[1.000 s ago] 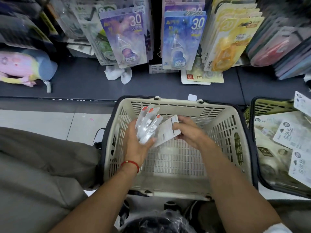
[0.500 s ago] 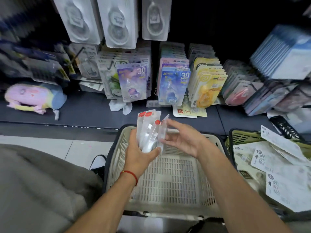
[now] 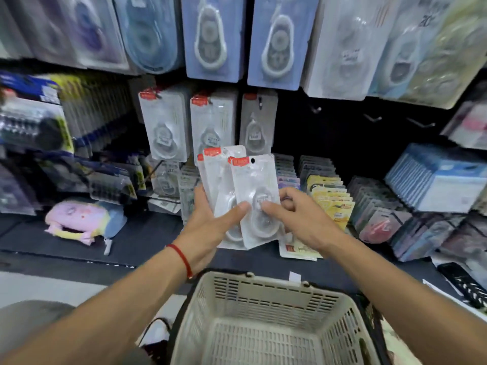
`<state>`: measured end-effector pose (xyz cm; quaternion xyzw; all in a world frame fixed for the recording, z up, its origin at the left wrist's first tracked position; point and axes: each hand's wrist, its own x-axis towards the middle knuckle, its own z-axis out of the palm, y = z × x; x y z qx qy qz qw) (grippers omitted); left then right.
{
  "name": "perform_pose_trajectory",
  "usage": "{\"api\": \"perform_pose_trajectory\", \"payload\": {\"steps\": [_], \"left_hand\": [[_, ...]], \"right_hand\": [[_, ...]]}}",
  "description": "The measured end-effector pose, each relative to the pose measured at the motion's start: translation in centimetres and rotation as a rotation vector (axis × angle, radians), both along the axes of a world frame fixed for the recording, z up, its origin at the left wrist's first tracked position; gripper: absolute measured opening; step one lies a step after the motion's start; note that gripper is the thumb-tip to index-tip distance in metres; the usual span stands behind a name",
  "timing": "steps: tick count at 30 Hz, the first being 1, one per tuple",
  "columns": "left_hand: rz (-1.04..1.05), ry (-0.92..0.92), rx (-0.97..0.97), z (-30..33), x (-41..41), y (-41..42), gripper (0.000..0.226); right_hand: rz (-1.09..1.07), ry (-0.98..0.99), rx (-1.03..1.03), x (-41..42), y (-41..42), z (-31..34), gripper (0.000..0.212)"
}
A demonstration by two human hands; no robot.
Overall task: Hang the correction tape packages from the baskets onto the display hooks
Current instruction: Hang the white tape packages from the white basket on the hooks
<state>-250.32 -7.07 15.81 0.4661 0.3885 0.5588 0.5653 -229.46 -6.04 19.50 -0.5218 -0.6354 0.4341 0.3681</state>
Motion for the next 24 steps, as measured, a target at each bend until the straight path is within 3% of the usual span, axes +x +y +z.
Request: {"api": "perform_pose_trajectory", "payload": {"steps": [7,11,18,24], "left_hand": [[0.176,0.396,0.241,5.4,-3.6,3.3,0.083],[0.362,0.362,0.255,5.2,-5.0,4.3,0.08],[0.473,0.349,0.291,6.1,-5.1,4.4,0.057],[0.482,0.28,0.315,6.5,-5.3,4.2,0.068]], "right_hand": [[-0.127,0.068,0.241,-1.6,2.0,3.5,0.023],[-0.244,0.119,0.297,-1.7,4.2,4.3,0.014],[-0.255,0.168,0.296,-2.8,6.0,3.9,0.016],[-0.375,0.22,0.339,-4.1,6.2,3.4,0.022]]}}
